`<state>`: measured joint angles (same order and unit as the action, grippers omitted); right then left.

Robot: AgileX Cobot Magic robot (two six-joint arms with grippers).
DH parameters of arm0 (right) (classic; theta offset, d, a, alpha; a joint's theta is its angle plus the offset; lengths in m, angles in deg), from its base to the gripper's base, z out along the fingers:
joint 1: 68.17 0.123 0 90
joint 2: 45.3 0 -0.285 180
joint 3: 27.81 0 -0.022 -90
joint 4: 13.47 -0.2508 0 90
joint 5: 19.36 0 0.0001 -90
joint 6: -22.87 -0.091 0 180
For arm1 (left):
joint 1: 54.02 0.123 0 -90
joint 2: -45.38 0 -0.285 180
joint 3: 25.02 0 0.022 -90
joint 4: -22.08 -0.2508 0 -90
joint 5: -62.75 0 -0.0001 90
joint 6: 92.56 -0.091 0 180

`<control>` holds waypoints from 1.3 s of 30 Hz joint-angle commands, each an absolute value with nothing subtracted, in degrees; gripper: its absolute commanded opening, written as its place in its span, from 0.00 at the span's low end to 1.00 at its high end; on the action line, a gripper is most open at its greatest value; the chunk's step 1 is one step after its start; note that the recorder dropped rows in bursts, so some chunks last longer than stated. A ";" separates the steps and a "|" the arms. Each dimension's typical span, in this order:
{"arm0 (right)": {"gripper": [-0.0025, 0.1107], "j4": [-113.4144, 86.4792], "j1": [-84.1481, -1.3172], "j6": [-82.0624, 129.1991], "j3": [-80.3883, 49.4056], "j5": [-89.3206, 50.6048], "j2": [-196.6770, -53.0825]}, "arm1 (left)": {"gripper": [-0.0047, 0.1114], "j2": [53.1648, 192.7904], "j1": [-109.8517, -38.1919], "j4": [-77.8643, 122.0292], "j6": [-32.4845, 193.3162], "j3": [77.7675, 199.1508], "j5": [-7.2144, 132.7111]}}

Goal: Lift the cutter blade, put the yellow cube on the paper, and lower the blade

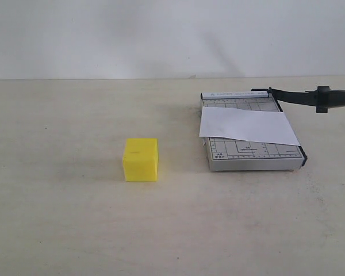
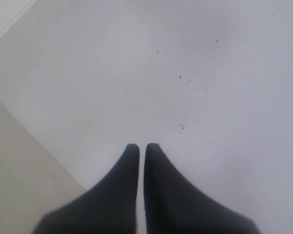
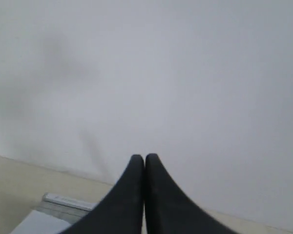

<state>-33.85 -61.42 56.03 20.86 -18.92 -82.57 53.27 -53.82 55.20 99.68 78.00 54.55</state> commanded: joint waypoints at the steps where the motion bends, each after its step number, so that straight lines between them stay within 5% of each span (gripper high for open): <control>1: 0.02 -33.57 -71.76 58.97 22.88 -21.65 -84.35 | 0.08 53.16 -53.59 44.18 99.03 78.30 54.63; 5: 0.02 -40.02 -82.40 55.29 29.57 -26.11 -91.63 | 0.08 56.58 -53.59 37.51 100.62 85.15 72.64; 9: 0.02 -46.15 -84.24 51.64 33.46 -28.72 -101.35 | 0.08 68.03 -53.59 41.91 87.75 96.12 77.82; 19: 0.02 -46.15 -84.13 56.01 28.10 -14.06 -121.28 | 0.08 106.63 -55.50 90.75 24.33 125.39 101.30; 28: 0.02 -46.55 -84.13 65.47 25.19 4.91 -121.69 | 0.08 129.25 -80.52 93.54 22.31 127.11 82.28; 33: 0.02 -49.31 -84.13 66.97 25.19 5.95 -121.69 | 0.08 137.46 -96.80 99.41 23.62 128.78 57.93; 39: 0.02 -52.08 -84.13 66.97 25.19 7.85 -121.69 | 0.08 152.43 -101.36 97.42 23.46 141.77 64.20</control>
